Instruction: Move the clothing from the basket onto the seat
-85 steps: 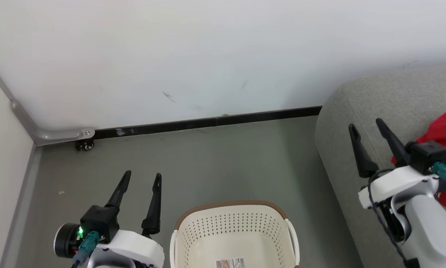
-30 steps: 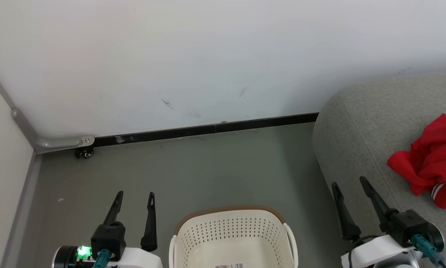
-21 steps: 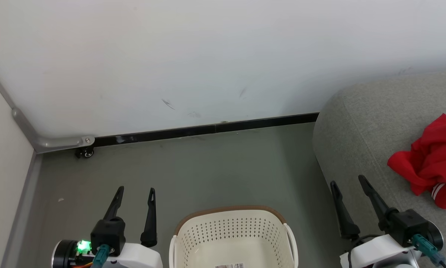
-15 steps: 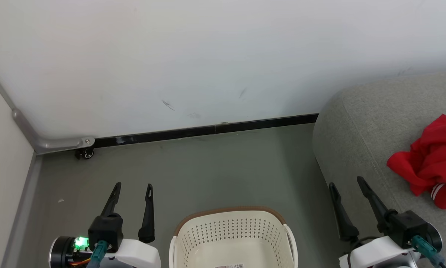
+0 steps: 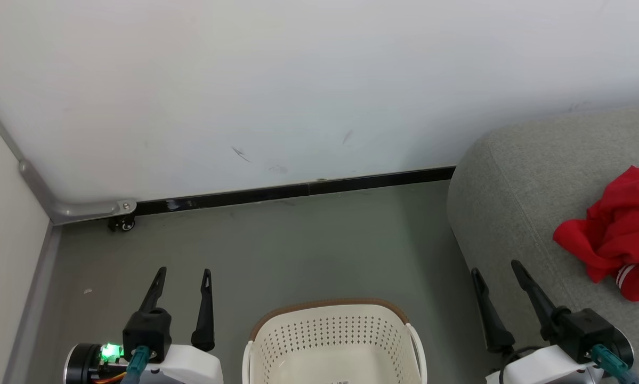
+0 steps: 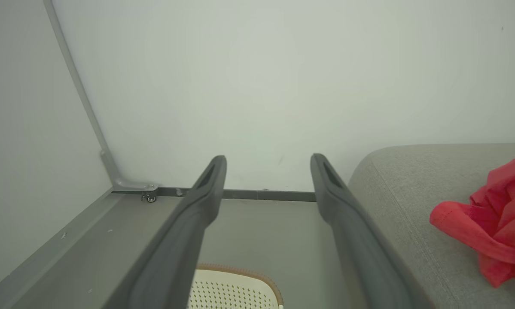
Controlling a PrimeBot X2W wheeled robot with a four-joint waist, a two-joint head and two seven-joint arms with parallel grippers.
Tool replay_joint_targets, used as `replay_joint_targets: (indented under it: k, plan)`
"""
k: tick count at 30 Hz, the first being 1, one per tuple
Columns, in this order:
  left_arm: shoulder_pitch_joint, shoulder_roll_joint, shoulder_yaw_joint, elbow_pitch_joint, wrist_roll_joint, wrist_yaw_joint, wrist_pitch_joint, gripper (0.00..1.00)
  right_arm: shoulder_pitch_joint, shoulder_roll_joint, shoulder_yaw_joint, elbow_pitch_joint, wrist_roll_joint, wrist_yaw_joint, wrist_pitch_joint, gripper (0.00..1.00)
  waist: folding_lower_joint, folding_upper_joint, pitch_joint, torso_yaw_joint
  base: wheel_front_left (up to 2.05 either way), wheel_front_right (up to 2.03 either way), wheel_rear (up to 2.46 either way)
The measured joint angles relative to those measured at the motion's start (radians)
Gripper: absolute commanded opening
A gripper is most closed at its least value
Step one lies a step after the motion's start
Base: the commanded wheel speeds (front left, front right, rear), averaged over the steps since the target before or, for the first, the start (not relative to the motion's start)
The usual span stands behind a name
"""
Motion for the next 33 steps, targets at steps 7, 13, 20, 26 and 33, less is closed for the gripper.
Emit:
replay_joint_targets:
  k: [7, 13, 20, 26, 33]
  plan:
    - [0.000, -0.001, 0.008, 0.009, 0.000, 0.002, 0.000, 1.00, 0.004, 0.000, 0.000, -0.013, 0.002, 0.000, 0.002, 1.00, 0.0000, 0.0000, 0.000, 0.002, 0.00, 0.00, 0.00]
    - [0.000, -0.004, 0.010, 0.011, 0.000, 0.003, 0.000, 1.00, 0.006, 0.000, -0.002, -0.020, 0.003, 0.000, 0.009, 1.00, 0.0000, 0.0000, 0.000, 0.003, 0.00, 0.00, 0.00]
    - [0.000, -0.009, 0.012, 0.025, 0.000, 0.006, 0.000, 1.00, 0.008, 0.000, -0.008, -0.026, 0.010, 0.000, 0.010, 1.00, 0.0000, 0.0000, 0.003, 0.007, 0.00, 0.00, 0.00]
    - [0.000, -0.011, 0.016, 0.027, 0.000, 0.007, 0.000, 1.00, 0.018, 0.001, -0.010, -0.031, 0.010, 0.000, 0.010, 1.00, 0.0000, 0.0000, 0.005, 0.013, 0.00, 0.00, 0.00]
    - [0.000, -0.013, 0.017, 0.038, 0.000, 0.010, 0.000, 1.00, 0.018, 0.001, -0.009, -0.036, 0.010, 0.000, 0.018, 1.00, 0.0000, 0.0000, 0.008, 0.019, 0.00, 0.00, 0.00]
